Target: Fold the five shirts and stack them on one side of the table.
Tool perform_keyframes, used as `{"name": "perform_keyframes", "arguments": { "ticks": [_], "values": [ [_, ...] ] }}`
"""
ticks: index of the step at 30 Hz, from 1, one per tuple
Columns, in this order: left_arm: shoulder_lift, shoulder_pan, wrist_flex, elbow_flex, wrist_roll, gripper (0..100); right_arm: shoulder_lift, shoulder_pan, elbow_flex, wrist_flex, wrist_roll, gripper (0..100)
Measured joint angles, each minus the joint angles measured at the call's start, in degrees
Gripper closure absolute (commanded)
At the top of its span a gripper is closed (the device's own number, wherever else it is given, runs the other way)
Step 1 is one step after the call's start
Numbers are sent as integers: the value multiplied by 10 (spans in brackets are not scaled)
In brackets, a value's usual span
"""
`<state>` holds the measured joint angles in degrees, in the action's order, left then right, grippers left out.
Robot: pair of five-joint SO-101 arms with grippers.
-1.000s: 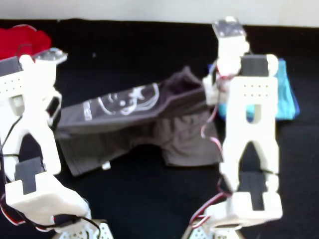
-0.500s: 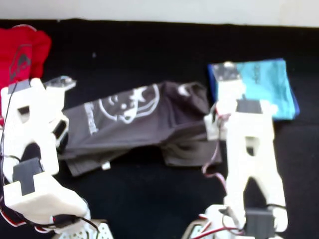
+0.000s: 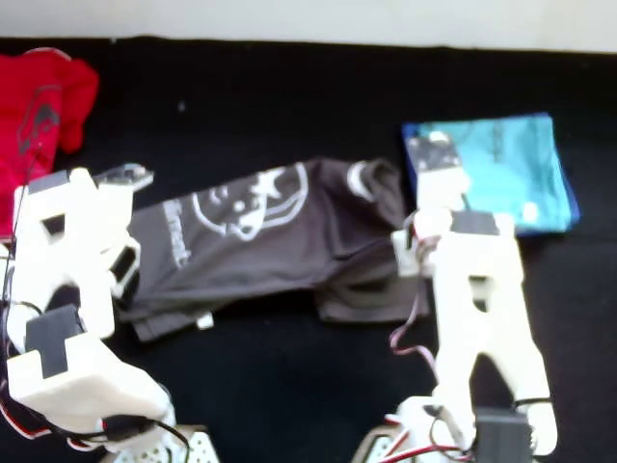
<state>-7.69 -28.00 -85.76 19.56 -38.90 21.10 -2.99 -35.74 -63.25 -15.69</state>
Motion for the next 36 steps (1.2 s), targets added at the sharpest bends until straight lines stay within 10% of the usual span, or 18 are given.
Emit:
{"name": "perform_keyframes", "arguments": {
  "ticks": [23,29,36],
  "values": [
    [0,49,-23,-1,0,976,0,36,-35,11,-47,990],
    [0,40,-44,-14,0,807,11,15,-26,-16,-47,756],
    [0,-5,-121,-165,0,811,69,-25,137,-129,-50,757]
  ]
}}
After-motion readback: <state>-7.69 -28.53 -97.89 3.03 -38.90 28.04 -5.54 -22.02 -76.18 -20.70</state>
